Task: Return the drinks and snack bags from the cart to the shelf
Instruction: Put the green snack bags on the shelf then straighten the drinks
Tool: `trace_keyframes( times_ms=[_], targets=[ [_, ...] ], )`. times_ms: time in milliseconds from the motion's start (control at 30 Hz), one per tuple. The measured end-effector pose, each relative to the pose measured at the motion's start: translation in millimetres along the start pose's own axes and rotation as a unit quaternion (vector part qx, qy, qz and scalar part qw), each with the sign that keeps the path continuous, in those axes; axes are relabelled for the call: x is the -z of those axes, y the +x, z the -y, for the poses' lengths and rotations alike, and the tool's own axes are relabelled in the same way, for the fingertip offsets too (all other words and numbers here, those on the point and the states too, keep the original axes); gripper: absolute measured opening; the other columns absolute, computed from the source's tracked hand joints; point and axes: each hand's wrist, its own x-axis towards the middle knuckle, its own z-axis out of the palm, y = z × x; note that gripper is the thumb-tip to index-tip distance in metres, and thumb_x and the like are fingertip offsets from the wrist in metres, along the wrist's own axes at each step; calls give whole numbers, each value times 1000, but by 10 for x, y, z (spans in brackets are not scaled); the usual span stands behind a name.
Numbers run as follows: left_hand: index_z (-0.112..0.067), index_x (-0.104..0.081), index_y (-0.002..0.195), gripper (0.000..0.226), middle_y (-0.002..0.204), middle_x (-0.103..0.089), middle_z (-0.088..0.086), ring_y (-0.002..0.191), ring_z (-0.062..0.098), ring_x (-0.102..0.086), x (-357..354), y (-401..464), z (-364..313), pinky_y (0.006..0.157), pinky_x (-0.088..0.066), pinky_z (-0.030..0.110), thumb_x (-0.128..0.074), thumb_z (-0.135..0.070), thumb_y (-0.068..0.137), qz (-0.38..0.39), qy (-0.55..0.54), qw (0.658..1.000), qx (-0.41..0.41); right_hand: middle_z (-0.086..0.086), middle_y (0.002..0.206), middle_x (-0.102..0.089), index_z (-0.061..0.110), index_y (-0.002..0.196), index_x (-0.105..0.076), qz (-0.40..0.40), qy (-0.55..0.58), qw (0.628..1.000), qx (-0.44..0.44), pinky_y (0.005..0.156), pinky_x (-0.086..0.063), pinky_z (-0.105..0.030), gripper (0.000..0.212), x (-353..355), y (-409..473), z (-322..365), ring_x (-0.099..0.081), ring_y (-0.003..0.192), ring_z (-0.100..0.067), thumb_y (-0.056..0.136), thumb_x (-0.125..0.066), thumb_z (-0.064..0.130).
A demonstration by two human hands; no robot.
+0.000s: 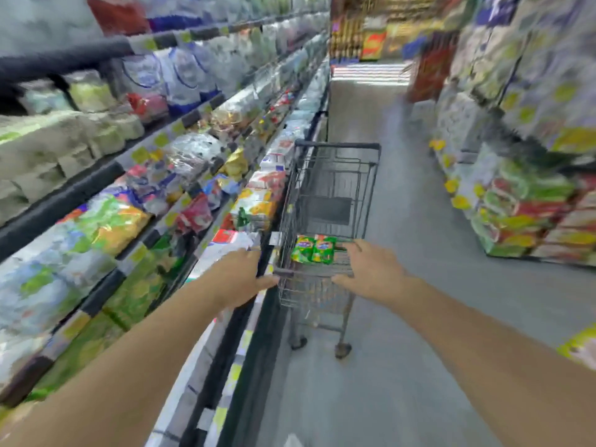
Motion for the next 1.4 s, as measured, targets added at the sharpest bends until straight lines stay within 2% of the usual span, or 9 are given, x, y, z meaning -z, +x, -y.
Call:
trace_keyframes(
  times_ms=[100,367,500,567,667,800,967,1200,1400],
  targets=[
    [-8,-42,142,70,145,-47,16,132,32,-45,73,682,-89,104,-39,40,-48,-59,94,3,-6,999,-39,-12,142,-48,13,142,-43,3,20,999,-38,108,-39,-42,74,16,455,-193,-46,131,-31,88,-55,61],
    [-8,-27,154,82,154,-36,15,140,32,-36,390,2358,-86,111,-34,42,-45,-62,95,36,25,991,-128,-8,137,-49,12,140,-42,7,25,996,-89,108,-37,-40,64,230,1681,-446,-46,126,-27,93,-54,53],
    [-8,-33,150,77,150,-40,16,137,33,-38,419,3018,-165,109,-35,42,-44,-61,96,58,47,987,-143,-8,128,-49,11,134,-45,20,31,994,-101,107,-38,-39,58,170,2175,-674,-46,122,-26,93,-54,51],
    [-7,-35,148,76,148,-42,16,135,34,-40,380,3342,-224,108,-35,42,-43,-61,96,67,57,985,-145,-9,134,-46,10,139,-41,32,36,993,-108,110,-35,-40,62,82,2426,-799,-44,127,-28,94,-53,50],
    [-8,-33,150,78,148,-43,16,136,34,-41,279,3872,-311,111,-35,44,-42,-63,95,71,70,986,-131,-13,152,-34,8,150,-28,67,42,991,-107,116,-28,-41,72,-99,2829,-1003,-33,141,-30,96,-50,49],
    [-11,-31,152,80,149,-42,16,137,34,-41,70,4554,-459,113,-34,46,-40,-65,94,91,94,986,-103,-13,152,-35,9,147,-34,93,32,992,-76,117,-27,-41,64,-373,3471,-1353,-32,141,-30,97,-50,46],
    [-11,-31,152,78,152,-38,15,137,33,-40,-201,5278,-546,111,-35,43,-39,-64,95,132,91,985,-68,-15,159,-26,8,150,-30,123,28,992,-31,122,-22,-44,70,-727,4354,-1728,-24,147,-32,97,-50,49],
    [-10,-36,148,77,145,-46,16,133,33,-43,-889,6183,-380,110,-37,44,-41,-64,94,168,66,983,-25,-11,145,-42,10,143,-41,145,37,989,-5,114,-33,-43,63,-1405,5402,-1839,-37,137,-28,95,-53,49],
    [-9,-42,140,66,140,-47,16,130,33,-44,-1905,6924,-186,102,-43,47,-42,-59,96,231,36,972,7,-15,141,-44,7,139,-42,199,135,967,-87,103,-45,-49,60,-2389,6002,-1881,-49,127,-32,95,-53,46]
  ],
)
